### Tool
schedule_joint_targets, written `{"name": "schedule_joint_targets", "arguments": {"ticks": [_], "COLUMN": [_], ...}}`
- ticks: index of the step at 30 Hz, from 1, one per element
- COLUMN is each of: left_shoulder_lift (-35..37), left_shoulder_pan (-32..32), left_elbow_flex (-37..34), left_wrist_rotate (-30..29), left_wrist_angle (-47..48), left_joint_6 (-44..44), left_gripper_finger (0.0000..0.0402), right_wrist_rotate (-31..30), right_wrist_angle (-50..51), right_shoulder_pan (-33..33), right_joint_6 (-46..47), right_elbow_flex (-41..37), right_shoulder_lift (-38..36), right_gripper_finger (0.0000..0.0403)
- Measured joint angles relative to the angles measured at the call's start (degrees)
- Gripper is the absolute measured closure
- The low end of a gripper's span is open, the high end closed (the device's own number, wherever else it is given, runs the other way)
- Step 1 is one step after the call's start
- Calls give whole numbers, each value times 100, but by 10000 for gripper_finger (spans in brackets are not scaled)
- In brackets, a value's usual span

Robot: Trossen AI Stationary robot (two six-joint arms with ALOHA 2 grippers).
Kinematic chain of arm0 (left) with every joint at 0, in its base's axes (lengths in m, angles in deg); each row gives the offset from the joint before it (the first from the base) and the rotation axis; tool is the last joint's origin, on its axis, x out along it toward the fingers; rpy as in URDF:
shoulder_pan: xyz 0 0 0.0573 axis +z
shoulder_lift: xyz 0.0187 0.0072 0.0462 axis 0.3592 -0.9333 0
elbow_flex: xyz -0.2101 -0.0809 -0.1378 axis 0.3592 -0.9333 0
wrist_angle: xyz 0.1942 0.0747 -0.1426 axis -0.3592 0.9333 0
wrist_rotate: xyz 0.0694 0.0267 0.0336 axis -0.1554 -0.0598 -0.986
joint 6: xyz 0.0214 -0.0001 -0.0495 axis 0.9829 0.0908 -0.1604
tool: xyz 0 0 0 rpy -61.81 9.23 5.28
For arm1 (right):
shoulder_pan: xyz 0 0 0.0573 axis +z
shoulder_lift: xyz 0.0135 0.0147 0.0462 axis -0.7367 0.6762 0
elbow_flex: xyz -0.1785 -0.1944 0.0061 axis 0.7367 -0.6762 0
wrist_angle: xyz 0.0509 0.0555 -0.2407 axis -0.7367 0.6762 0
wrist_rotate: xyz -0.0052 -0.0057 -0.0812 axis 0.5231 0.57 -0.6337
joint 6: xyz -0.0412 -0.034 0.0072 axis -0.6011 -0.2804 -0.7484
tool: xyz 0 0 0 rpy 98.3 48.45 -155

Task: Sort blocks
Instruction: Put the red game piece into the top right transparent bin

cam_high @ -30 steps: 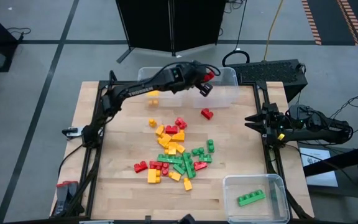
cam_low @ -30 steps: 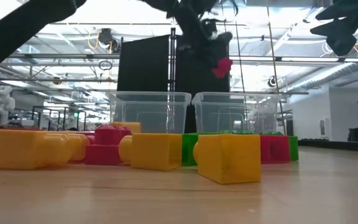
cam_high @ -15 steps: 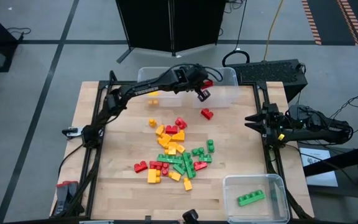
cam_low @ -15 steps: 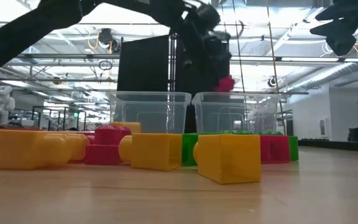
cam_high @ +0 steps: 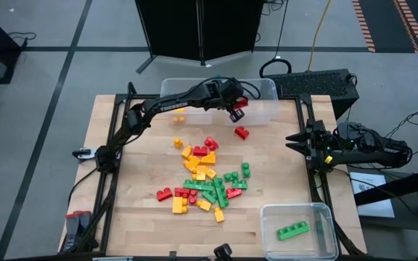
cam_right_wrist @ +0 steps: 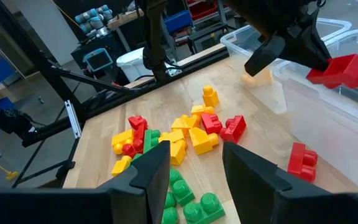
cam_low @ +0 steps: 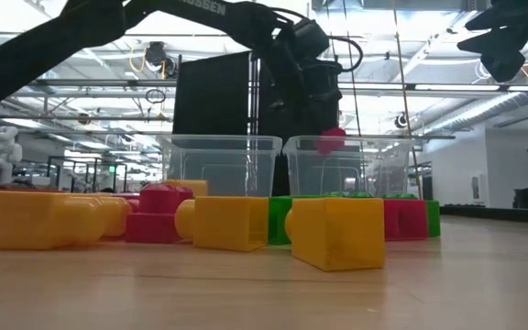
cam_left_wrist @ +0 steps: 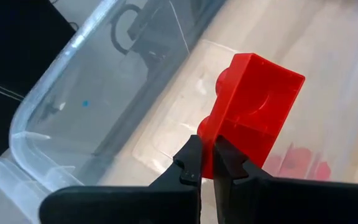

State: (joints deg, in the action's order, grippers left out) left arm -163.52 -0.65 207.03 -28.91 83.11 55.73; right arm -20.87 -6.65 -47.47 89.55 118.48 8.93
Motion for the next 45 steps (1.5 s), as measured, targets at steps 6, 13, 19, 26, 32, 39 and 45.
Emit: {"name": "schedule_joint_targets", "arguments": {"ticks": [6,13,19,26,32,39,45], "left_shoulder_lift": [0,0,34,950,2117,3021,3388], "left_shoulder_pan": [-20,-49,-154,-562,-1041,-1592,-1965], "left_elbow_flex": [0,2,246,719,719,717,717], "left_wrist_rotate": [230,258,263,261,-403,-1280,-1701], "left_wrist_angle": [-28,-48,197,562,775,894,895], "left_joint_6": [129,98,80,79,85,81,81], "left_gripper_finger": [388,295,239,242,255,263,263], "right_wrist_rotate": [0,0,-455,-1857,-2368,-2973,-3162], "right_wrist_angle": [0,0,0,15,-401,-482,-484], "right_shoulder_pan": [0,0,0,-2,-4,-14,-127], "right_joint_6": [31,41,341,570,693,1582,2082], "right_elbow_flex": [0,0,0,-5,-9,-9,-9], "right_shoulder_lift": [-1,0,42,898,2442,3745,4710], "right_gripper_finger": [257,257,257,296,393,401,402]}}
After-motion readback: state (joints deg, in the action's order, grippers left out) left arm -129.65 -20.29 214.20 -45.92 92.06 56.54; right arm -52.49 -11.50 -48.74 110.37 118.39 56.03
